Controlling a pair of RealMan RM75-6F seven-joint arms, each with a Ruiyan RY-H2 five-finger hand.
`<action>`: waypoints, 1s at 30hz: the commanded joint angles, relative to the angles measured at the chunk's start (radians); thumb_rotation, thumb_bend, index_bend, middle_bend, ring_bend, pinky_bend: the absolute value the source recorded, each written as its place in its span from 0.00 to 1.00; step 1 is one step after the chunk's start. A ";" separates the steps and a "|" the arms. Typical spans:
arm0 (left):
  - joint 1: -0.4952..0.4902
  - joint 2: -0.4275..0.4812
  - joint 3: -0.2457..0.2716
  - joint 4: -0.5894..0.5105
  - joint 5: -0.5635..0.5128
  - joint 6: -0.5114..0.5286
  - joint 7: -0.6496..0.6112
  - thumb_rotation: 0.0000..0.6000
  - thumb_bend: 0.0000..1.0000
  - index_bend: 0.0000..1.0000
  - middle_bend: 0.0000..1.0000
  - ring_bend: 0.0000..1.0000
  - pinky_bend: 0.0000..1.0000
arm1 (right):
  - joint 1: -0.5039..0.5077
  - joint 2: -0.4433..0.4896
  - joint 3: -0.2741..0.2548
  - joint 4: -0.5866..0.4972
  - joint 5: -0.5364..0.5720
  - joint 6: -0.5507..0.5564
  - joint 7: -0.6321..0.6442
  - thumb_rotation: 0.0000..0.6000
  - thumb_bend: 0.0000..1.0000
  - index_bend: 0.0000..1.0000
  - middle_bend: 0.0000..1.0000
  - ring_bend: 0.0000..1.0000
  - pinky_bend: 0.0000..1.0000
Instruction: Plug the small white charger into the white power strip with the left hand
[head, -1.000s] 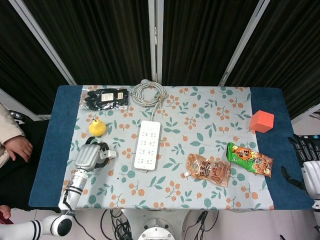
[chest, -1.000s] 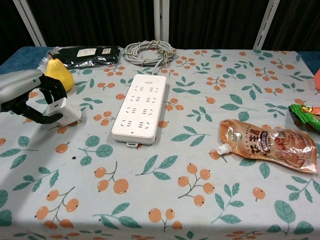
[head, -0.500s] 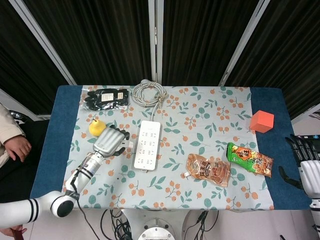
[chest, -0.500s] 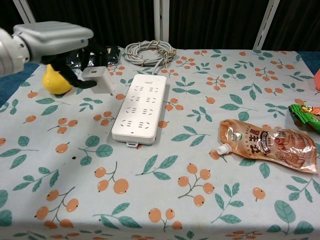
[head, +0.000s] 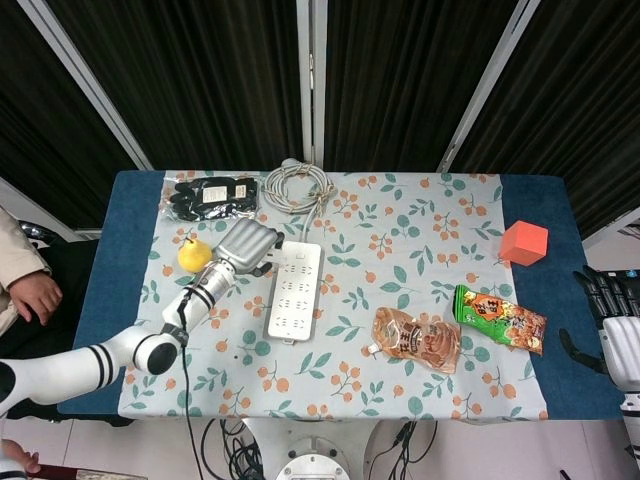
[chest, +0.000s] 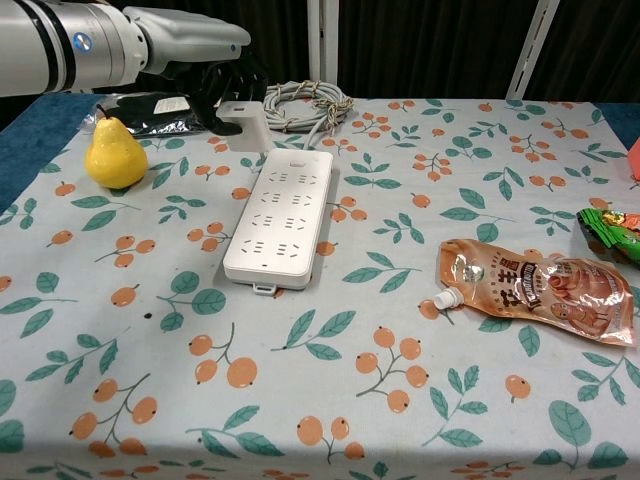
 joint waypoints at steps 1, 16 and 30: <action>-0.017 -0.013 0.009 0.026 -0.007 -0.017 -0.024 1.00 0.47 0.63 0.68 0.59 0.52 | 0.002 -0.002 0.000 -0.001 0.004 -0.006 -0.002 1.00 0.30 0.00 0.00 0.00 0.00; -0.091 -0.081 0.044 0.134 -0.024 -0.063 -0.075 1.00 0.47 0.63 0.68 0.58 0.52 | 0.002 0.001 0.001 -0.002 0.018 -0.017 -0.008 1.00 0.30 0.00 0.00 0.00 0.00; -0.114 -0.073 0.077 0.133 -0.040 -0.060 -0.085 1.00 0.47 0.63 0.68 0.58 0.52 | 0.002 -0.002 0.001 0.000 0.020 -0.021 -0.008 1.00 0.30 0.00 0.00 0.00 0.00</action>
